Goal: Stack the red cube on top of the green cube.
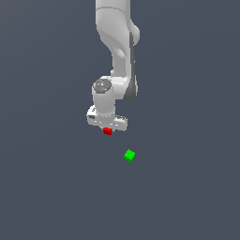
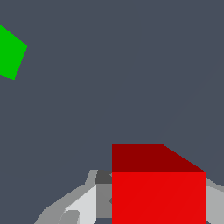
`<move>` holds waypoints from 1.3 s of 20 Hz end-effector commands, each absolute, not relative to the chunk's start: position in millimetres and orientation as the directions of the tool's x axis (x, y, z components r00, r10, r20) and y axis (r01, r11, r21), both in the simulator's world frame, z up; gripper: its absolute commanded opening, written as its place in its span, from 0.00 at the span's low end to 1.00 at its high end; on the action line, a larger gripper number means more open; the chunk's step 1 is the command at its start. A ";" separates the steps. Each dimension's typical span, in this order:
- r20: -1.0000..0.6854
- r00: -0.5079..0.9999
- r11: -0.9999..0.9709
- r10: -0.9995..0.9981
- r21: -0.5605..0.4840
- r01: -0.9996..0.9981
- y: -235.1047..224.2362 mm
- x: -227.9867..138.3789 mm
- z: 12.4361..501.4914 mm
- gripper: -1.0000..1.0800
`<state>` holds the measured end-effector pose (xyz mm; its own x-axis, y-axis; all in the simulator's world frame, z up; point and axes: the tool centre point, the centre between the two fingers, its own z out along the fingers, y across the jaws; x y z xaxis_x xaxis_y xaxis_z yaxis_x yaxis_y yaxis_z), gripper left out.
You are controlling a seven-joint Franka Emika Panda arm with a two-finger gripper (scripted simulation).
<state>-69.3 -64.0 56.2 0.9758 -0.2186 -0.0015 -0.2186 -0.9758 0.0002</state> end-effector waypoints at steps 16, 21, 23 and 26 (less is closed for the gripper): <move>0.000 0.976 -0.976 -0.219 0.000 -0.219 -64.5 -67.5 122.4 0.00; 0.000 0.976 -0.976 -0.219 0.000 -0.219 -64.3 -67.3 120.7 0.00; 0.000 0.976 -0.976 -0.219 0.000 -0.219 -62.7 -65.6 119.9 0.00; 0.000 0.976 -0.976 -0.219 0.000 -0.219 -57.6 -60.1 117.1 0.00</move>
